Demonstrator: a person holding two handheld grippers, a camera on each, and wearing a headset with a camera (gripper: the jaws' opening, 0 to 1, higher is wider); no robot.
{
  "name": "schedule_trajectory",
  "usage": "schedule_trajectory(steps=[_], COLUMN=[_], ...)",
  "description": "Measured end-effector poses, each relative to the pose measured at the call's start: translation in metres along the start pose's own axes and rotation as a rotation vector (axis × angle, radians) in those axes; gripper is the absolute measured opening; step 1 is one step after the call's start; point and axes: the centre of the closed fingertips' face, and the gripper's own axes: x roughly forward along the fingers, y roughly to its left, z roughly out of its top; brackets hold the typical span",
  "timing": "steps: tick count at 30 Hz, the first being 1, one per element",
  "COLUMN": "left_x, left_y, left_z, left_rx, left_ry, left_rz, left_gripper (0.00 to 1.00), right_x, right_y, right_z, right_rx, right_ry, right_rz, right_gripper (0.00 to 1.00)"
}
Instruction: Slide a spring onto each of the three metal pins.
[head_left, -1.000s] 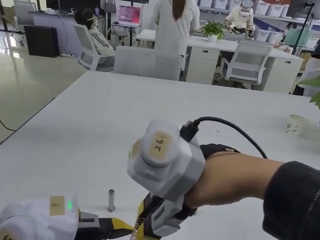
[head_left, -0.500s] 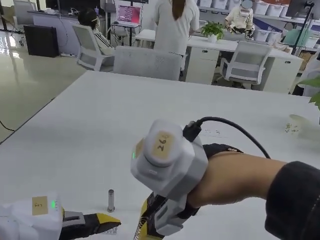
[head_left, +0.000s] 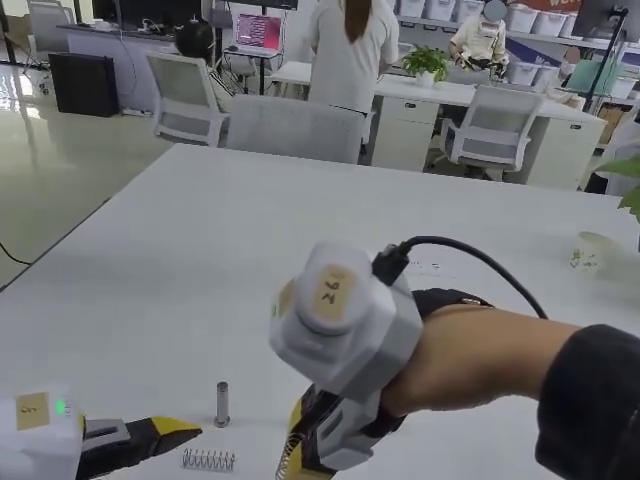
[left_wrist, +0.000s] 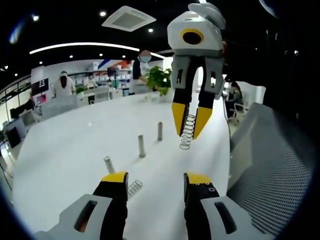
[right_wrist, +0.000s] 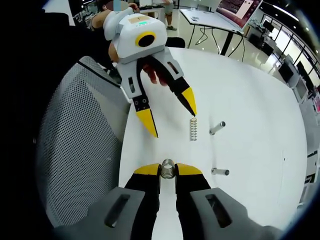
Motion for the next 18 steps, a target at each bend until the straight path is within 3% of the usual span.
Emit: schedule_trajectory(steps=[18], left_x=[-0.012], left_y=[0.014], left_z=[-0.009], left_rx=[-0.029], left_ry=[-0.001], left_rz=[0.063], left_gripper=[0.46], right_x=[-0.013], right_y=[-0.019], right_z=[-0.008], right_rx=[0.03], right_ry=[0.005], right_rz=[-0.038], right_gripper=[0.08])
